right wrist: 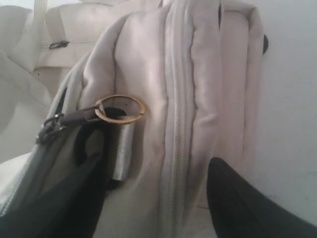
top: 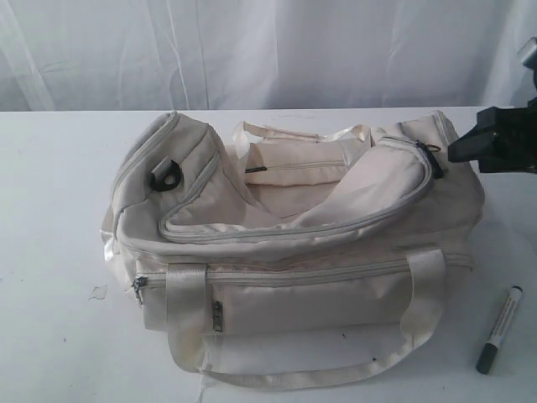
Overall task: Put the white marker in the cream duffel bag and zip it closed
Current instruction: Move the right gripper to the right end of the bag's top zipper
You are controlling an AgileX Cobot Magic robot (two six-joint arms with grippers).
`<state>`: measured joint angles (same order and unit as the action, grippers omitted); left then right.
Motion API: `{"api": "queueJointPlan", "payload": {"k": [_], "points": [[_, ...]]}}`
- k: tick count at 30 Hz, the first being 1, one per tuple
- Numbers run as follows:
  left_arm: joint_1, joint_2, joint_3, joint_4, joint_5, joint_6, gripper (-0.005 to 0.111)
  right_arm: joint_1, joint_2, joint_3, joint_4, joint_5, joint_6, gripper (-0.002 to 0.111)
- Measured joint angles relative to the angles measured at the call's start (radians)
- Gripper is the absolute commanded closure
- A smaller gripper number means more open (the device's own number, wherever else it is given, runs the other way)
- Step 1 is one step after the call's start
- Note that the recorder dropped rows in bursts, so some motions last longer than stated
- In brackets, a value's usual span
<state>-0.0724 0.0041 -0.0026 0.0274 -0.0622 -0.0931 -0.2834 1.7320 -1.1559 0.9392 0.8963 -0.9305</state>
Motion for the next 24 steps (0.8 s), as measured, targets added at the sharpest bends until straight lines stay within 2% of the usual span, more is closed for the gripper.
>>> {"api": "queueJointPlan", "payload": {"k": [9, 13, 19, 21, 22, 24], "points": [[0.000, 0.000, 0.000, 0.000, 0.000, 0.000, 0.106, 0.016, 0.051, 0.000, 0.001, -0.006, -0.024, 0.052], [0.000, 0.000, 0.000, 0.000, -0.032, 0.000, 0.106, 0.016, 0.053, 0.000, 0.012, 0.002, -0.026, 0.059], [0.000, 0.000, 0.000, 0.000, -0.054, -0.023, 0.106, 0.016, 0.053, 0.000, 0.025, 0.029, -0.031, 0.061], [0.000, 0.000, 0.000, 0.000, -0.114, -0.191, 0.106, 0.016, 0.053, 0.000, 0.027, 0.036, -0.031, 0.061], [0.000, 0.000, 0.000, 0.000, -0.153, -0.327, 0.106, 0.016, 0.053, 0.000, 0.027, 0.041, -0.031, 0.061], [0.000, 0.000, 0.000, 0.000, -0.211, -0.442, 0.106, 0.016, 0.053, 0.000, 0.029, 0.044, -0.031, 0.061]]}}
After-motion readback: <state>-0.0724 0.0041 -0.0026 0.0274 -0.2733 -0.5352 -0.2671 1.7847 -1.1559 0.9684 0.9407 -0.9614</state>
